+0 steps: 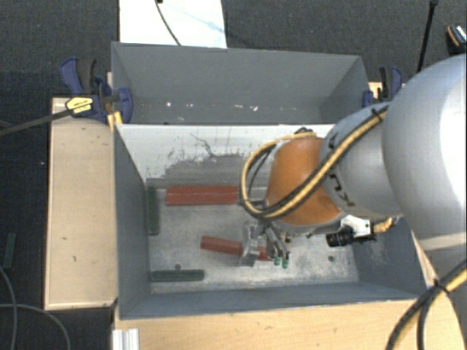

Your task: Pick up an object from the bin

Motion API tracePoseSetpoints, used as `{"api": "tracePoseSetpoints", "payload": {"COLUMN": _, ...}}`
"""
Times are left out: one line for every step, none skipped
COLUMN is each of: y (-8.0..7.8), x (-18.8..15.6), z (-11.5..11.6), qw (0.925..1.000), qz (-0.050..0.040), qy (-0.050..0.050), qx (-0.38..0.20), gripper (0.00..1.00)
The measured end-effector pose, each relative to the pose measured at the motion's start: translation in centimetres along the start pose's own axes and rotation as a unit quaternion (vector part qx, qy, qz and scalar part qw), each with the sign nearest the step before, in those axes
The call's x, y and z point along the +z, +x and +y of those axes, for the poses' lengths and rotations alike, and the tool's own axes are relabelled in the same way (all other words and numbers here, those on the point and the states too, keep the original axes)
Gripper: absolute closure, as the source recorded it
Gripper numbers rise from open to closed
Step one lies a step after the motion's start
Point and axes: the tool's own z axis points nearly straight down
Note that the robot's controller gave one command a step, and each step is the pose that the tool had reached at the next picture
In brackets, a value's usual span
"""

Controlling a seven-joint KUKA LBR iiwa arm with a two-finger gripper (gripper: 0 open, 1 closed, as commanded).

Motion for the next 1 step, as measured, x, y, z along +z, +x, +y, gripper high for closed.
{"api": "tracePoseSetpoints", "payload": {"y": 0.21, "x": -19.51, "z": 0.57, "qw": 1.0000, "qz": -0.0036, "qy": -0.001, "qx": 0.003, "gripper": 1.00}}
